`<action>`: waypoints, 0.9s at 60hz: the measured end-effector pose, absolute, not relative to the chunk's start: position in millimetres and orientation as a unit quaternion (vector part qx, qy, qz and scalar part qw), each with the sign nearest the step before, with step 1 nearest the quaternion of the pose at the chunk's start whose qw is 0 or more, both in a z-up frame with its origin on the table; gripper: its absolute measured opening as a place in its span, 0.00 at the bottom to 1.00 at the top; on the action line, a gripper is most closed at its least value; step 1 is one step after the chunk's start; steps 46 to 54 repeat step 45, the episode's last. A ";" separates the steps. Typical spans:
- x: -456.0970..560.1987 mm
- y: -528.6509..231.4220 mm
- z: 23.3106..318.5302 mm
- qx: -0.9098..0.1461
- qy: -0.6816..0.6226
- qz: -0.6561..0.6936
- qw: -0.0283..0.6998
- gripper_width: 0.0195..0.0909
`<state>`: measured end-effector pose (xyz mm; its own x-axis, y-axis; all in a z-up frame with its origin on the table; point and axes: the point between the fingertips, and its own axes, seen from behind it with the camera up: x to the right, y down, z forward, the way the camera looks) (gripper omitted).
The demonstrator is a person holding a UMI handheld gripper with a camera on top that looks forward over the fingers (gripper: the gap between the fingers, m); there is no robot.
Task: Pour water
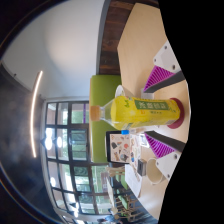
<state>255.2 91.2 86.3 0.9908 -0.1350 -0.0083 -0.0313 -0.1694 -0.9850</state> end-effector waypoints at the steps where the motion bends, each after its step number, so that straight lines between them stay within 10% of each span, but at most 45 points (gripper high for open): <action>1: 255.2 84.2 90.2 -0.762 0.058 -0.043 0.643 0.89; 18: 186.3 -46.6 142.0 -0.763 0.038 -0.036 0.645 0.89; 54: 91.3 -183.9 129.5 -0.761 0.025 0.014 0.648 0.89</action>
